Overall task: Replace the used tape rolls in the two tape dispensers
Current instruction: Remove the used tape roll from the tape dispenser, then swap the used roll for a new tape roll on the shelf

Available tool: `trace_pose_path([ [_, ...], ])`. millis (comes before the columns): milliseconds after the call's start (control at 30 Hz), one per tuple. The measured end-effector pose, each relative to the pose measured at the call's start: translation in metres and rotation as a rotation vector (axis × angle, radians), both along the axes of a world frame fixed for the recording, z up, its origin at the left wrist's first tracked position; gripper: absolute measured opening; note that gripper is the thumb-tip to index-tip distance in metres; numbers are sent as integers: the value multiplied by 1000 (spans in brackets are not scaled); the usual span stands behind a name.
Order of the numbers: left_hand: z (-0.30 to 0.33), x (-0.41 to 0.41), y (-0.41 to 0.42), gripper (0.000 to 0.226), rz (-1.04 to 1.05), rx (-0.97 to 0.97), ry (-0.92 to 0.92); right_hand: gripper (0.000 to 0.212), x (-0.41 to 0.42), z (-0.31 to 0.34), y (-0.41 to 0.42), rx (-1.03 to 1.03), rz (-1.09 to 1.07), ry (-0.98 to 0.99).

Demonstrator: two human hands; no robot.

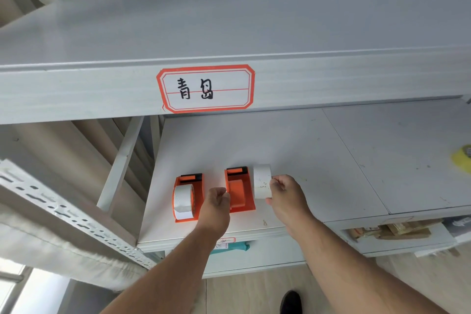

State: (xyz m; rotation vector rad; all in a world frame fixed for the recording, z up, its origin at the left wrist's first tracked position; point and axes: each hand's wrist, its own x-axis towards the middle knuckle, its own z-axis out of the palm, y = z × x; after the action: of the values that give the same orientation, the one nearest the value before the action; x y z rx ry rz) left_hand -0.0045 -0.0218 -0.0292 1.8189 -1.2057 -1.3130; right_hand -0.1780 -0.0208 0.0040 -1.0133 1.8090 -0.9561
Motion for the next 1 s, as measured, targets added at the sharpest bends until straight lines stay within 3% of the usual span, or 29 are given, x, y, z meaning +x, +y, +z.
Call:
trace_pose_path([
  [133,16,-5,14,48,-27,-220,-156,22,-2,5,5,-15,-17,-15],
  [233,42,-32,19,29,-44,-393,-118,19,-8,10,13,-51,-75,-98],
  [433,70,-104,23,19,-211,-279,154,20,-43,28,41,-113,-210,-216],
  [700,83,-204,65,15,-369,-242,182,17,-138,45,107,-144,-367,-230],
  [1000,101,-360,173,15,-501,-235,203,17,-293,63,229,-164,-462,-163],
])
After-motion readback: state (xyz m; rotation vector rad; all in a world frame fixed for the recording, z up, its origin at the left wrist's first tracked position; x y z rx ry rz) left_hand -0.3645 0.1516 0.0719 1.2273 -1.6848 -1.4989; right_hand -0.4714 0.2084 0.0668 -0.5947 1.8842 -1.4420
